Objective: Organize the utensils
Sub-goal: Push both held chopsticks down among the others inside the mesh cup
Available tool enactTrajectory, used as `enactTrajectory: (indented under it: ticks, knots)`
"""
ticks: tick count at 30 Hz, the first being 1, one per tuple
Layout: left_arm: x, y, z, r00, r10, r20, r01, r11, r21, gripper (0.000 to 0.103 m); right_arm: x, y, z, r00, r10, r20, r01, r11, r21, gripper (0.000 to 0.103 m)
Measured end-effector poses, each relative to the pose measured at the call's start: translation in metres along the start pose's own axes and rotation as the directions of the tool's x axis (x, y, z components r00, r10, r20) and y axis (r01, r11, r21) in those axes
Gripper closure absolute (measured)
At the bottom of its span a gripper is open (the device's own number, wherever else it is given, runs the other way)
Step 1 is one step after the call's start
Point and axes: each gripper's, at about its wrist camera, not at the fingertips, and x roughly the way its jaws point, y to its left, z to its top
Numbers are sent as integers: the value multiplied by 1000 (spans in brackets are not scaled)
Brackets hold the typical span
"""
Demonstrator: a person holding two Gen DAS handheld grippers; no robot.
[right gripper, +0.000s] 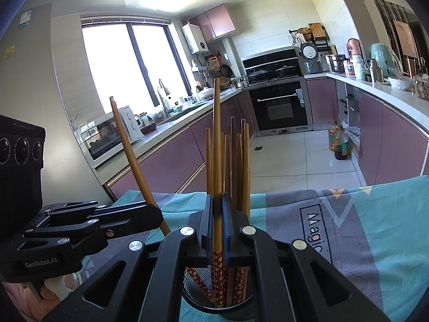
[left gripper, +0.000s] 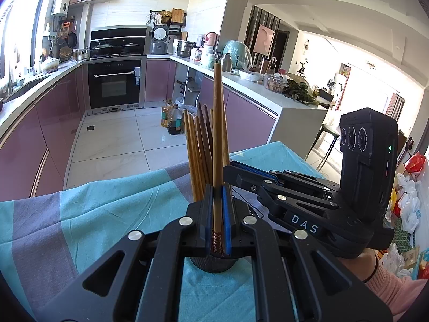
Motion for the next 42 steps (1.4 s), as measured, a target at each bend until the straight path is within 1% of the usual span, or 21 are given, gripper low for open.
enactTrajectory:
  ticks: [29, 42]
  knots:
    - [3, 3, -5, 1000, 3, -28, -3, 1000, -3, 96, 9, 0, -9, 1000, -9, -23, 9, 1000, 2, 98]
    - [10, 2, -7, 999, 10, -40, -10, 1000, -4, 96, 11, -3, -12, 999, -14, -31, 14, 1000, 3, 98]
